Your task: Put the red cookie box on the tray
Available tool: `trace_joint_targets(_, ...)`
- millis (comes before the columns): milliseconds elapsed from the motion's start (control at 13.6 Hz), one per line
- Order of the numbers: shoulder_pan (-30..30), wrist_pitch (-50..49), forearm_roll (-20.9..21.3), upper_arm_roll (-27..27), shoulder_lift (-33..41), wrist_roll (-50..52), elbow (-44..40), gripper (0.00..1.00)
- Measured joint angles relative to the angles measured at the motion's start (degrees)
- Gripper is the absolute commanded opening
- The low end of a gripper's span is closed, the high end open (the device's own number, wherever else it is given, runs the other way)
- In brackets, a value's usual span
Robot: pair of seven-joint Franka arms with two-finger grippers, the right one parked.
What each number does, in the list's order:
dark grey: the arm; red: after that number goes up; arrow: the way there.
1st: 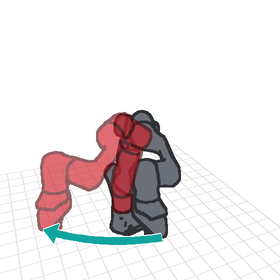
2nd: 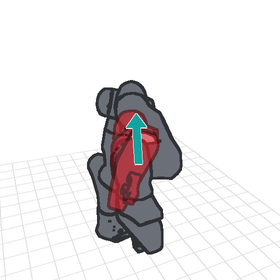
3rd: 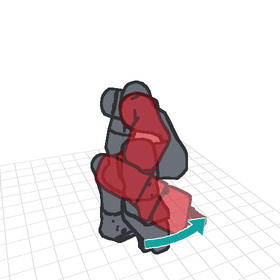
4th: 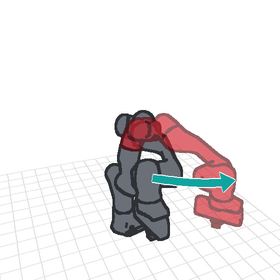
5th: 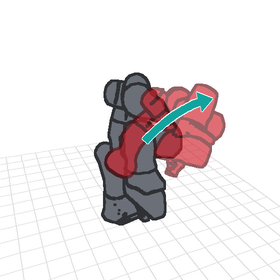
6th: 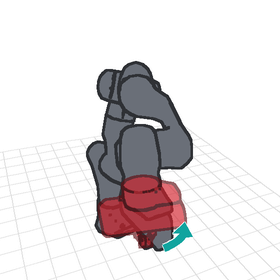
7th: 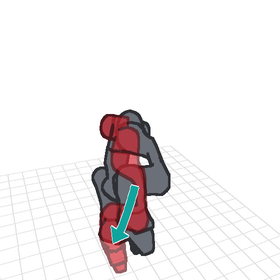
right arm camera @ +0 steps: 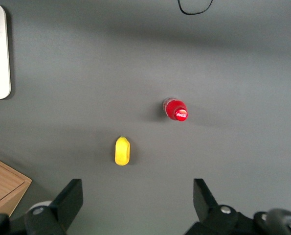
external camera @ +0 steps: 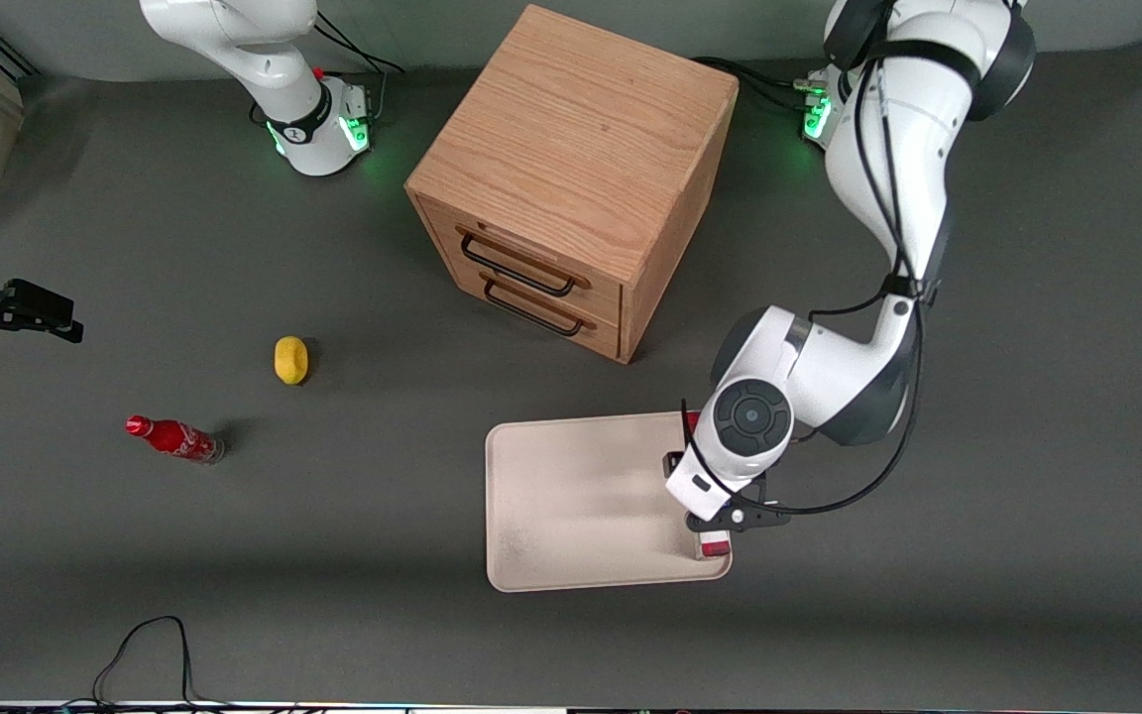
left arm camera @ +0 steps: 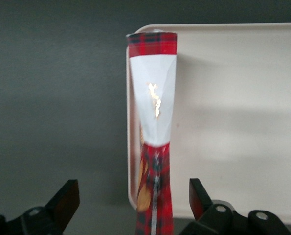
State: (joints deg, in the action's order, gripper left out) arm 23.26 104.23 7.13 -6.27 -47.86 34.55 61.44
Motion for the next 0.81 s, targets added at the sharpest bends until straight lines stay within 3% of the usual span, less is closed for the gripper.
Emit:
trace_joint_targets(366, 0.4, -17.3, 0.0, -2.4, 15.0, 0.0, -0.5, 1.00)
trace_joint_targets(660, 0.4, -21.5, -0.1, -3.3, 24.2, 0.0, 0.5, 1.00)
trace_joint_targets(806, -0.3, -21.2, -0.1, -3.1, 28.0, -0.8, 5.4, 1.00)
